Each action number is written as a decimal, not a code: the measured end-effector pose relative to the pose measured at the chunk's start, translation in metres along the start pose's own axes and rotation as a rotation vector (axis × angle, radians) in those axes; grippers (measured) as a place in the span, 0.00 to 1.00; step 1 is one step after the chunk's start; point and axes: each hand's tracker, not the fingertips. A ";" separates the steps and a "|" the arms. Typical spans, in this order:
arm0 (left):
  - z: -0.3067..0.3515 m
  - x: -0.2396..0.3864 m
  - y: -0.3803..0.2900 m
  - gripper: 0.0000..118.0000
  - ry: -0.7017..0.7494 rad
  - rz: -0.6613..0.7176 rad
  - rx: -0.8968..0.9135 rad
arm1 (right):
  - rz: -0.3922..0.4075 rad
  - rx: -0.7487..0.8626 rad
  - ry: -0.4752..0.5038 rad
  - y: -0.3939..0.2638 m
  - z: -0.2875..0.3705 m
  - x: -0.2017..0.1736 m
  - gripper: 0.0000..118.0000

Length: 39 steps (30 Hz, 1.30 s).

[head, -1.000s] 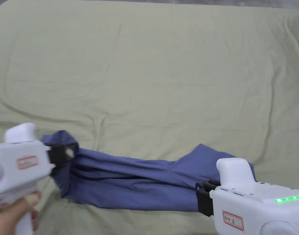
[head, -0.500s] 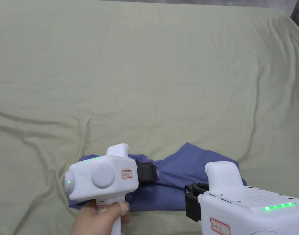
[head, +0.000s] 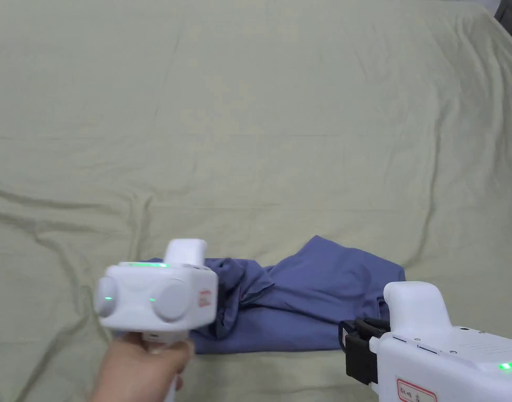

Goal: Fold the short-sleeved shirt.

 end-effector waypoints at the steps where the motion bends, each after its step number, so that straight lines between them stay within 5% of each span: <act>1: -0.007 0.016 -0.005 0.00 -0.016 -0.036 -0.015 | -0.002 -0.001 -0.006 -0.001 0.001 0.001 0.02; 5: -0.005 0.063 -0.011 0.00 0.185 -0.135 0.046 | -0.009 -0.005 -0.030 -0.002 0.008 0.007 0.02; 14: 0.018 0.070 -0.015 0.00 -0.302 -0.005 -0.025 | -0.009 0.019 -0.046 0.003 0.018 0.007 0.02; 19: 0.079 -0.018 -0.015 0.00 -0.442 0.187 0.157 | 0.019 0.021 -0.009 0.004 0.018 -0.002 0.02; 20: 0.086 -0.045 -0.015 0.16 -0.473 0.241 0.178 | 0.025 0.018 0.001 0.004 0.017 -0.004 0.02; 22: 0.090 -0.090 -0.013 1.00 -0.458 0.233 0.170 | 0.033 0.006 0.019 0.005 0.013 -0.006 0.02; 23: 0.095 -0.113 -0.025 1.00 -0.365 0.280 0.293 | 0.035 0.000 0.028 0.005 0.011 -0.008 0.02; 26: 0.085 -0.142 -0.014 1.00 -0.223 0.293 0.194 | 0.040 -0.011 0.041 0.005 0.007 -0.014 0.02; 32: 0.028 -0.139 -0.014 1.00 -0.294 0.332 0.053 | 0.058 -0.023 0.060 0.006 0.006 -0.022 0.02; 34: 0.007 -0.147 -0.018 0.83 -0.312 0.393 0.026 | 0.064 -0.025 0.058 0.007 0.006 -0.023 0.02; 37: 0.030 -0.136 -0.018 0.18 -0.111 0.311 0.104 | 0.067 -0.024 0.046 0.008 0.008 -0.022 0.02; 39: 0.046 -0.132 -0.023 0.16 -0.112 0.319 0.098 | 0.068 -0.028 0.042 0.008 0.008 -0.022 0.02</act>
